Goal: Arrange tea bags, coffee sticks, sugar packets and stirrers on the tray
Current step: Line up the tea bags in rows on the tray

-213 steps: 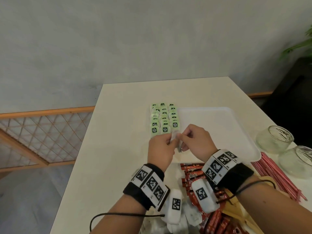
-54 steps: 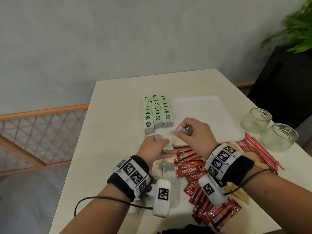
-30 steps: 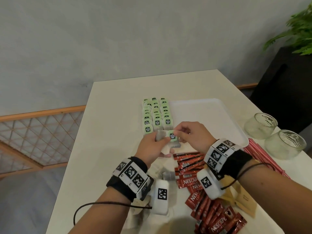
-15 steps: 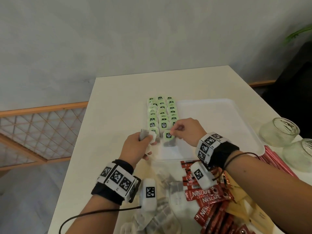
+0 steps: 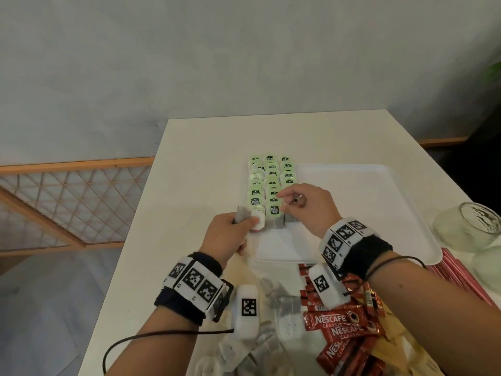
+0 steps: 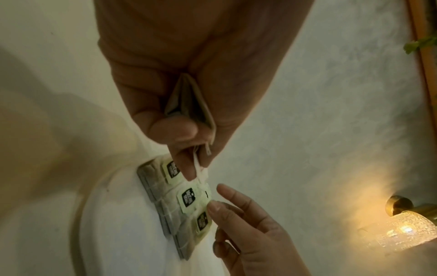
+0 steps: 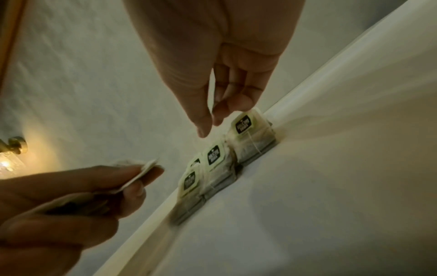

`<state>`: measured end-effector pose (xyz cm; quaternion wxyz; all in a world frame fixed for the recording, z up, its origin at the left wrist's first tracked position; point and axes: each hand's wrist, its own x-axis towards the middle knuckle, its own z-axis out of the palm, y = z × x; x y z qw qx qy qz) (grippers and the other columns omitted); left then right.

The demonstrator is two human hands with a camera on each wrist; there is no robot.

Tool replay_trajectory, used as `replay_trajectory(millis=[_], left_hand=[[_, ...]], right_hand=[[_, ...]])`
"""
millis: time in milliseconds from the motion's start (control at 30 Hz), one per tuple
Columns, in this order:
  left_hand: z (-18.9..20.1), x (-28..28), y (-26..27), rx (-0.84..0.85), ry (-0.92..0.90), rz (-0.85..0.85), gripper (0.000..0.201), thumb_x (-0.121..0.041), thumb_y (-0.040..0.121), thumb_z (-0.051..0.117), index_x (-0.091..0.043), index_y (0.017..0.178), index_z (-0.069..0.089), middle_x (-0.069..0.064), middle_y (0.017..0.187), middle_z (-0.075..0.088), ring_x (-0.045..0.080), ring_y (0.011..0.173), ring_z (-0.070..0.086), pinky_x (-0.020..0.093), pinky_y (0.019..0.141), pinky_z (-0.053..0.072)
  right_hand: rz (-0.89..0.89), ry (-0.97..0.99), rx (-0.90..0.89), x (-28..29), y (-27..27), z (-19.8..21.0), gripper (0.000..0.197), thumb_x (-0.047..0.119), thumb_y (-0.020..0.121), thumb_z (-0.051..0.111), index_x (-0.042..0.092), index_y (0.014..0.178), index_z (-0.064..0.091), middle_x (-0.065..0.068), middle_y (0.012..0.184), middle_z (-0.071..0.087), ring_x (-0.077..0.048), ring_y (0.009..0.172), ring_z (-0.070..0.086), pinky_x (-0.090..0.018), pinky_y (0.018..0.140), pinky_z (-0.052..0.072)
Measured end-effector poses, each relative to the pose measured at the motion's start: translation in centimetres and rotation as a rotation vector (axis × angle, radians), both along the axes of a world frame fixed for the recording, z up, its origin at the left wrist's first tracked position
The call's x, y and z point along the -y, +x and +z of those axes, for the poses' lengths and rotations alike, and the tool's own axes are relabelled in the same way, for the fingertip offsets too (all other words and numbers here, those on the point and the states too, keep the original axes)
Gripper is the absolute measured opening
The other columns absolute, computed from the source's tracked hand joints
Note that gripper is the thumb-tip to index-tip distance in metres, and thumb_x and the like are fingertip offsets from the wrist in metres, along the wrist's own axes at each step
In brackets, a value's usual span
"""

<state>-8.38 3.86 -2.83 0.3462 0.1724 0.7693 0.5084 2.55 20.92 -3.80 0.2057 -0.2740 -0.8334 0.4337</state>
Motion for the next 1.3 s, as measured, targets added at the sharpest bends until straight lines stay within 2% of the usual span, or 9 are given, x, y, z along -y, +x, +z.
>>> replay_trajectory(millis=[167, 367, 500, 633, 733, 800, 900, 1067, 1300], left_hand=[[1.4, -0.8, 1.7, 0.077, 0.043, -0.08, 0.019, -0.017, 0.091, 0.064, 0.001, 0.097, 0.069, 0.009, 0.079, 0.069, 0.011, 0.045, 0.042, 0.021, 0.04, 0.038], [2.8, -0.9, 2.9, 0.097, 0.027, -0.173, 0.024, -0.027, 0.094, 0.062, -0.008, 0.106, 0.069, 0.004, 0.088, 0.072, 0.01, 0.051, 0.042, 0.021, 0.045, 0.04], [3.2, -0.3, 2.7, 0.02, -0.125, -0.195, 0.026, -0.032, 0.096, 0.053, -0.009, 0.099, 0.063, 0.003, 0.094, 0.057, 0.015, 0.073, 0.045, 0.024, 0.059, 0.042], [3.3, -0.2, 2.7, 0.049, -0.183, -0.087, 0.018, -0.008, 0.102, 0.041, -0.003, 0.089, 0.054, 0.007, 0.086, 0.047, 0.019, 0.066, 0.043, 0.03, 0.069, 0.042], [2.9, 0.1, 2.8, 0.024, -0.175, -0.141, 0.03, 0.003, 0.099, 0.037, 0.004, 0.121, 0.058, 0.023, 0.122, 0.056, 0.018, 0.075, 0.049, 0.031, 0.075, 0.049], [2.7, 0.6, 2.9, 0.021, -0.147, -0.178, 0.036, 0.01, 0.093, 0.035, -0.004, 0.116, 0.059, 0.022, 0.136, 0.051, 0.019, 0.086, 0.051, 0.035, 0.087, 0.051], [2.1, 1.0, 2.6, -0.036, -0.109, -0.199, 0.034, 0.007, 0.087, 0.043, -0.016, 0.104, 0.062, 0.01, 0.127, 0.057, 0.024, 0.111, 0.054, 0.042, 0.103, 0.046], [1.4, 1.5, 1.4, -0.039, -0.02, -0.102, 0.03, 0.008, 0.088, 0.054, -0.015, 0.102, 0.066, 0.0, 0.099, 0.06, 0.014, 0.084, 0.057, 0.028, 0.078, 0.054], [1.4, 1.4, 0.1, 0.158, 0.002, 0.027, 0.015, -0.006, 0.096, 0.055, -0.009, 0.104, 0.067, 0.008, 0.097, 0.064, 0.016, 0.078, 0.061, 0.026, 0.065, 0.057]], right_hand=[[0.165, -0.027, -0.112, 1.4, 2.2, 0.7, 0.031, 0.005, 0.074, 0.081, 0.027, 0.094, 0.076, -0.001, 0.094, 0.064, -0.004, 0.059, 0.044, -0.013, 0.063, 0.043], [0.242, -0.009, -0.127, 1.4, 3.8, 2.4, 0.012, 0.012, 0.073, 0.083, 0.014, 0.083, 0.076, 0.0, 0.09, 0.068, -0.02, 0.07, 0.058, -0.017, 0.066, 0.045], [0.215, 0.01, -0.012, 0.8, 4.9, 3.4, 0.007, 0.016, 0.085, 0.072, 0.015, 0.084, 0.065, 0.001, 0.089, 0.069, -0.01, 0.079, 0.061, -0.024, 0.073, 0.049], [0.234, 0.035, 0.212, -0.2, 5.8, 2.9, 0.011, 0.019, 0.091, 0.065, 0.024, 0.085, 0.057, 0.001, 0.086, 0.07, -0.015, 0.079, 0.063, -0.032, 0.076, 0.052], [0.266, 0.008, 0.323, -0.3, 5.9, 2.7, 0.006, 0.016, 0.091, 0.065, 0.02, 0.089, 0.061, 0.001, 0.086, 0.07, -0.01, 0.07, 0.061, -0.023, 0.064, 0.053], [0.246, 0.024, 0.365, -0.5, 5.5, 2.4, 0.003, 0.015, 0.09, 0.065, 0.016, 0.091, 0.063, 0.002, 0.084, 0.068, -0.008, 0.064, 0.06, -0.017, 0.058, 0.05], [0.155, 0.076, 0.357, -1.0, 4.6, 1.5, 0.002, 0.014, 0.09, 0.065, 0.013, 0.09, 0.063, 0.004, 0.085, 0.065, -0.011, 0.069, 0.059, -0.015, 0.058, 0.047], [0.074, 0.121, 0.291, -1.8, 2.9, 0.7, 0.003, 0.016, 0.089, 0.066, 0.017, 0.092, 0.068, 0.003, 0.089, 0.064, -0.006, 0.073, 0.053, -0.019, 0.068, 0.042], [0.027, 0.104, 0.266, -1.9, 0.8, 0.5, 0.006, 0.017, 0.091, 0.063, 0.017, 0.094, 0.069, 0.004, 0.088, 0.066, -0.012, 0.075, 0.06, -0.026, 0.074, 0.049]])
